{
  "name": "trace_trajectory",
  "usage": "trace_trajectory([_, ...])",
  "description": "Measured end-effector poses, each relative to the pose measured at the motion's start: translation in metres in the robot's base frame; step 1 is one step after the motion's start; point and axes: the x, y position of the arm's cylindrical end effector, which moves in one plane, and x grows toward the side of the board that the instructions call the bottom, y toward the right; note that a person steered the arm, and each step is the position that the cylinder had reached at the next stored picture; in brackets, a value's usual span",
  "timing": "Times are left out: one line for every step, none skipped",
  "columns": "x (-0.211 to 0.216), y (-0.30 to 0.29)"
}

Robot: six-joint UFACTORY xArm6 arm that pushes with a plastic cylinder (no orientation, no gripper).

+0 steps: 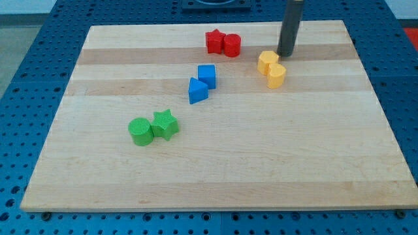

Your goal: Push yellow hexagon slightly left

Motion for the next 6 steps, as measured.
trace_trajectory([0.007,0.005])
trace_trajectory([0.017,0.005])
trace_trajectory([0.028,0.005])
trace_trajectory([0.029,0.002])
trace_trajectory([0.029,-0.005])
trace_trajectory([0.029,-0.010])
